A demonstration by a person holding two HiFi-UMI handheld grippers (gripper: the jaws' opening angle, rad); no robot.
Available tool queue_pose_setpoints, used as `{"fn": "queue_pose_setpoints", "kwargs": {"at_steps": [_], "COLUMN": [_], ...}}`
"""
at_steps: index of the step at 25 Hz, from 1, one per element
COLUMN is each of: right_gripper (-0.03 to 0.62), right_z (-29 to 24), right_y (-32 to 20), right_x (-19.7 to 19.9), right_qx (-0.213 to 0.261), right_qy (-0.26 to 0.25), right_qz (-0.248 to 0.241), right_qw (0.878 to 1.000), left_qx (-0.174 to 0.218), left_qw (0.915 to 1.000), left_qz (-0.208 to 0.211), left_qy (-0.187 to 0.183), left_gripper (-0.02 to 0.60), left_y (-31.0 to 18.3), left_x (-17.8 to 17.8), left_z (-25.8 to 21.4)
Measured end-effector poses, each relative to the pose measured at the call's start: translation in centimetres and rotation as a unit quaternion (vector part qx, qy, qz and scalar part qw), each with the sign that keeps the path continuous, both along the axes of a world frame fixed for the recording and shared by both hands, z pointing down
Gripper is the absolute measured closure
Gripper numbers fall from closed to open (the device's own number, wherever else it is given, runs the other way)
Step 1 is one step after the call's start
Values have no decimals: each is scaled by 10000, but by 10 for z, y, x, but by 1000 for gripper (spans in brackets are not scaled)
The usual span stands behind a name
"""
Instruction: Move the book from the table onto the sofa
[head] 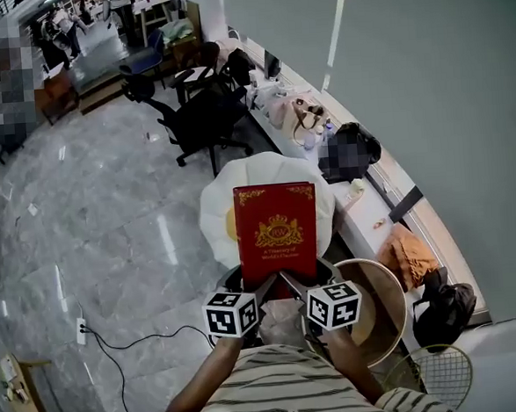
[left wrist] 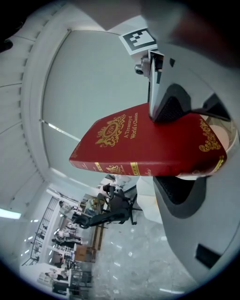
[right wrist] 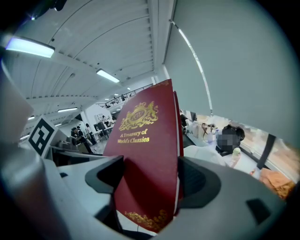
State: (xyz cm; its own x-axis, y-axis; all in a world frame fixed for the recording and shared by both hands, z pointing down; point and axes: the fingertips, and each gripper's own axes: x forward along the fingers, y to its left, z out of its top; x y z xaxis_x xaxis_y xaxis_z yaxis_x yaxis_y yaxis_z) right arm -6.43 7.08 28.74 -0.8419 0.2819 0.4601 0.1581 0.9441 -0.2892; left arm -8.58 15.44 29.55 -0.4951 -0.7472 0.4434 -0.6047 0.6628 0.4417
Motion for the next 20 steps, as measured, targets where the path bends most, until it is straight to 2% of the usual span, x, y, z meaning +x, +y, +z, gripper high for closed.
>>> {"fn": "queue_pose_setpoints", "kwargs": {"at_steps": [8, 20], "right_gripper": [220, 220], "right_z": [0, 22], "right_y": [34, 61], "right_x": [-60, -120], "right_qx": [45, -36], "right_qy": [66, 353], "right_qz": [-282, -320], "right_qw": [9996, 9989], "left_qx": [47, -42], "left_qw": [9997, 9994], "left_qz": [-255, -201], "left_qy": [46, 292], "left_gripper": [224, 224], "left_y": [35, 62], "left_x": [-56, -115], "left_z": [1, 21]}}
